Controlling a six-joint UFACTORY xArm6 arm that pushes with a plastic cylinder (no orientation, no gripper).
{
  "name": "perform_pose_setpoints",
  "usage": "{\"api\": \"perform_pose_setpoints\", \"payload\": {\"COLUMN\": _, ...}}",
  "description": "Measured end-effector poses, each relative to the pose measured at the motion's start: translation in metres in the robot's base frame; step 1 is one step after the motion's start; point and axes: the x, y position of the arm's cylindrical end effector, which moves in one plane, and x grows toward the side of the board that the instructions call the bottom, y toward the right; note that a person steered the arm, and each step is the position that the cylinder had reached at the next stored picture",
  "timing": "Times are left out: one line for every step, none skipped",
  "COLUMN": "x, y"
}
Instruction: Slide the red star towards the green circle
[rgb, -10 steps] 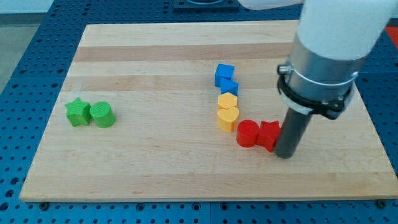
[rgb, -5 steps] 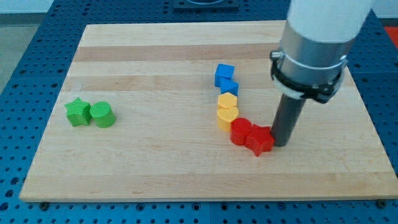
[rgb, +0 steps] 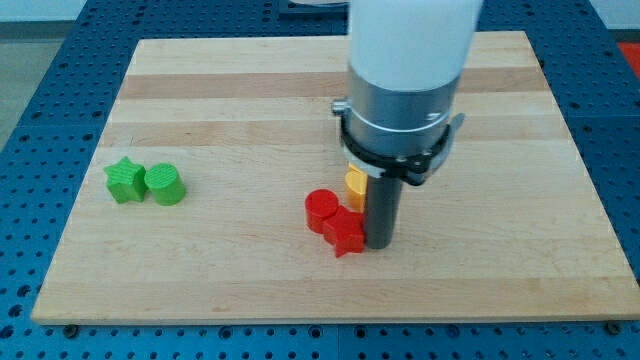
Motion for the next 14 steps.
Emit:
{"api": "perform_pose_setpoints", "payload": {"x": 0.000, "y": -0.024}}
{"api": "perform_pose_setpoints", "payload": {"x": 0.000, "y": -0.042}}
{"api": "perform_pose_setpoints", "payload": {"x": 0.000, "y": -0.061}}
{"api": "perform_pose_setpoints", "payload": {"x": 0.000, "y": -0.079}}
{"api": "perform_pose_setpoints", "payload": {"x": -0.002, "y": -0.094}}
{"api": "perform_pose_setpoints", "payload": {"x": -0.016, "y": -0.113}}
{"api": "perform_pose_setpoints", "payload": {"x": -0.043, "y": -0.133}}
{"api": "perform_pose_setpoints", "payload": {"x": -0.047, "y": -0.144}}
{"api": "perform_pose_setpoints", "payload": {"x": -0.012, "y": -0.128}}
{"api": "perform_pose_setpoints", "payload": {"x": 0.020, "y": -0.087}}
{"api": "perform_pose_setpoints", "payload": {"x": -0.030, "y": -0.067}}
{"api": "perform_pose_setpoints", "payload": {"x": -0.087, "y": -0.076}}
{"api": "perform_pose_setpoints", "payload": {"x": -0.087, "y": -0.078}}
{"api": "perform_pose_setpoints", "payload": {"x": -0.087, "y": -0.094}}
